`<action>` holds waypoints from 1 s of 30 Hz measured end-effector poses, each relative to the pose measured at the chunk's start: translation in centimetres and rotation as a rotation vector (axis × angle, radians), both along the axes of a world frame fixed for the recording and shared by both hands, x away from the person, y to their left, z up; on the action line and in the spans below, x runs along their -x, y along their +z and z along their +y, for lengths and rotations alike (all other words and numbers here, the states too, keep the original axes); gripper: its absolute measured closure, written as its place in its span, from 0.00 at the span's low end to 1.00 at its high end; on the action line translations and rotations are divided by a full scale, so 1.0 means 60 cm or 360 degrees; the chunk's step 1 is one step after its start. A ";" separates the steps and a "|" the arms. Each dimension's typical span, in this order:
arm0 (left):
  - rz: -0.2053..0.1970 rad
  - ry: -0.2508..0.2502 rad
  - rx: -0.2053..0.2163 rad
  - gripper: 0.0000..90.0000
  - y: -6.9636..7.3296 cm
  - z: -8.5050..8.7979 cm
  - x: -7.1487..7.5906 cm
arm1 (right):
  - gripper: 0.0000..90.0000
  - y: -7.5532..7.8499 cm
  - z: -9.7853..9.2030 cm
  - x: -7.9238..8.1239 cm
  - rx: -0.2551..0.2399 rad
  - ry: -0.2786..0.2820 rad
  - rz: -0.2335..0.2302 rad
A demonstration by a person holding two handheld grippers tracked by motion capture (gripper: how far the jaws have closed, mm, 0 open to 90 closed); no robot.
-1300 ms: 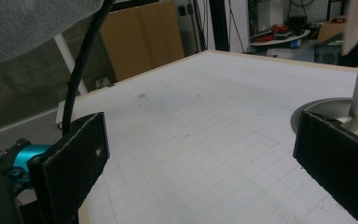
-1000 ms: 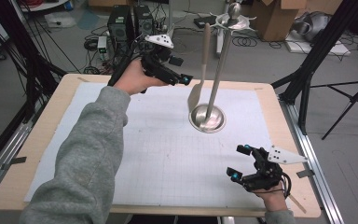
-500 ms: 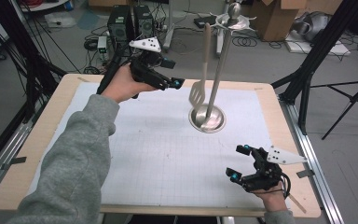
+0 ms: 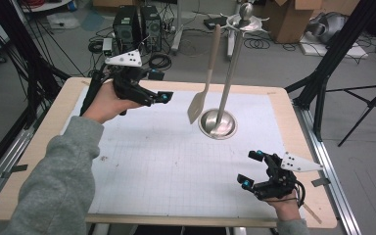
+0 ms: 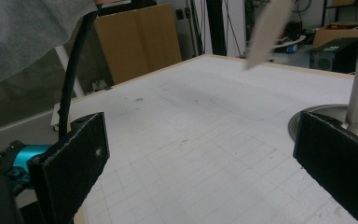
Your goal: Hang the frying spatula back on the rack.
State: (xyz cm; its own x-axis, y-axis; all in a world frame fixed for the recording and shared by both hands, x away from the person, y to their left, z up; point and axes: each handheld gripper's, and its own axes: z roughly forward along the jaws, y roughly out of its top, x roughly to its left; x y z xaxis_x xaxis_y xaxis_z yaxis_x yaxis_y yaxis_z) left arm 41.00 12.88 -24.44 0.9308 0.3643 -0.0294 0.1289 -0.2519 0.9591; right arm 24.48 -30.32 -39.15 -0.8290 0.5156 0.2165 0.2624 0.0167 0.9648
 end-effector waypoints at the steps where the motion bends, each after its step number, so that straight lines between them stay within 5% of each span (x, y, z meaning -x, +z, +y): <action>1: 0.0002 0.0007 0.0004 0.17 -0.002 0.006 0.003 | 0.03 0.000 0.000 -0.001 0.0006 0.0000 -0.0016; 7: -0.0023 0.0054 0.0063 0.17 -0.015 0.048 0.031 | 0.02 0.001 -0.001 0.000 -0.0001 -0.0025 -0.0030; 16: -0.0071 0.0020 0.0138 0.17 -0.024 0.090 0.075 | 0.02 0.001 -0.002 0.005 0.0010 -0.0038 -0.0031; 30: -0.0096 0.0106 0.0087 0.18 -0.040 0.141 0.124 | 0.02 0.000 -0.006 0.008 0.0022 -0.0080 -0.0036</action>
